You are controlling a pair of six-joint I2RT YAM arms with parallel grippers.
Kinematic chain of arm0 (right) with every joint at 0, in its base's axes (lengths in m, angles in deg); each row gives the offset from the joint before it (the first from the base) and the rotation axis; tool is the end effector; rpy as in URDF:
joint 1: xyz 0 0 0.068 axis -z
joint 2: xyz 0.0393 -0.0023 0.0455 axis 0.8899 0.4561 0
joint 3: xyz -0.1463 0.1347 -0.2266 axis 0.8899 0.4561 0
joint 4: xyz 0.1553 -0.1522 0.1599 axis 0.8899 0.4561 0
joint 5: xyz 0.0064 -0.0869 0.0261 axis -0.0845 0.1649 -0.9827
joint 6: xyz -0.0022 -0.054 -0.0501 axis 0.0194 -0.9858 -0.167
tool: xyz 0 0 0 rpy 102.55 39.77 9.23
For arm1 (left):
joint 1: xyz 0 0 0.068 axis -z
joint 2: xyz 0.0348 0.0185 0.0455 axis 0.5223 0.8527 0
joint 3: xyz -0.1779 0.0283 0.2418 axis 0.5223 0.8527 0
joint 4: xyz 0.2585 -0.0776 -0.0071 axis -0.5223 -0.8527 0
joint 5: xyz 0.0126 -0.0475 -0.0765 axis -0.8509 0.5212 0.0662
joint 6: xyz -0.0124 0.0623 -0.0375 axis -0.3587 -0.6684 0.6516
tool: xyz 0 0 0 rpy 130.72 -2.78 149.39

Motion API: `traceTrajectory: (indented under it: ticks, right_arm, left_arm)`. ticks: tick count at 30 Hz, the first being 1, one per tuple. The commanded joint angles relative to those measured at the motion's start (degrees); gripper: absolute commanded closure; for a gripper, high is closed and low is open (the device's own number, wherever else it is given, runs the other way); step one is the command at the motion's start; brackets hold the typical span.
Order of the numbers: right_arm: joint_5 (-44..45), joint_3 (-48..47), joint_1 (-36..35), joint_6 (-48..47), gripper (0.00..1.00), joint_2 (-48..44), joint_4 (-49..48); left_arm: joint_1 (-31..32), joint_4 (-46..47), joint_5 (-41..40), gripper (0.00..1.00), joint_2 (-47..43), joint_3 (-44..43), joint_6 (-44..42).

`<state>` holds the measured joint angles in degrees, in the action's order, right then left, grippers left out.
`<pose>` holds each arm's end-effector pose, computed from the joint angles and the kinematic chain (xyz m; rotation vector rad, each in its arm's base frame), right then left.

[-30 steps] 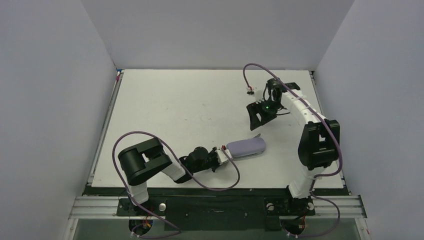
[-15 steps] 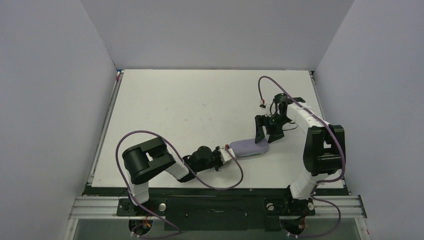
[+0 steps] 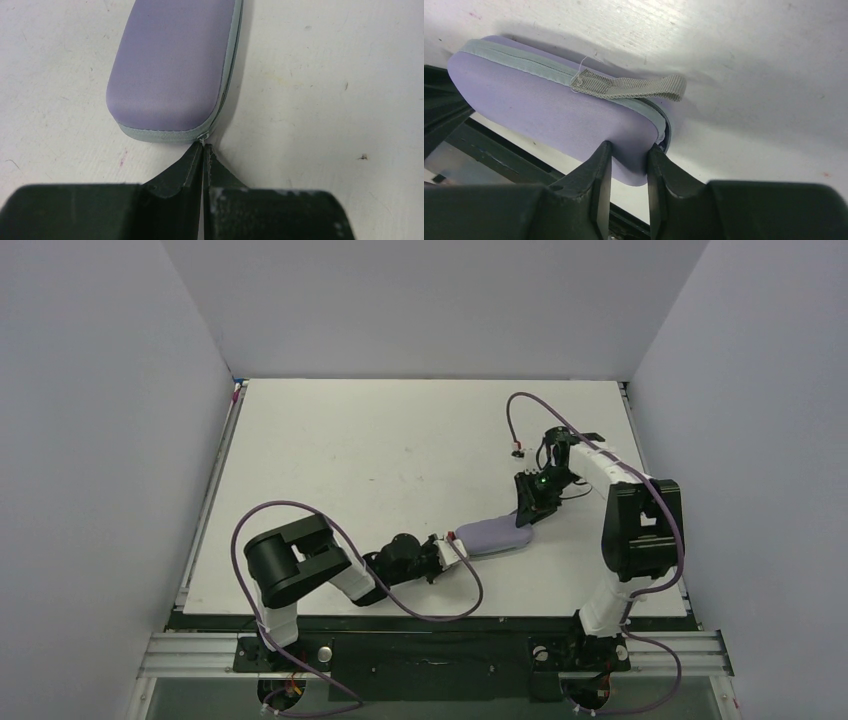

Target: Open the umbrella

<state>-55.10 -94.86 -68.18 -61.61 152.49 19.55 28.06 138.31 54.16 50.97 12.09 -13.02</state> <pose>0.3268 0.0609 0.1845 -0.3463 2.9744 0.7867 0.1694 -0.2986 0.1162 1.1818 1.5464 -0.6442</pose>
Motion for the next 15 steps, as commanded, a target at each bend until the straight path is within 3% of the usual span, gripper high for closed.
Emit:
traceTrajectory:
  ticks: [1, 9, 15]
  right_arm:
    - [8.5, -0.7, -4.4, -10.8, 0.86, 2.3, -3.8]
    - [13.8, -2.9, -9.3, -17.3, 1.0, 2.4, -6.3]
    - [15.9, -5.8, -10.4, -20.0, 1.0, 5.1, -6.5]
  left_arm:
    - [-2.2, 1.7, 1.2, 1.0, -1.8, 1.2, -1.6]
    - [-6.7, -0.4, 3.5, 1.0, -4.1, 1.9, -3.5]
    - [-9.1, -1.7, 3.9, 1.0, -6.2, 3.8, -5.0]
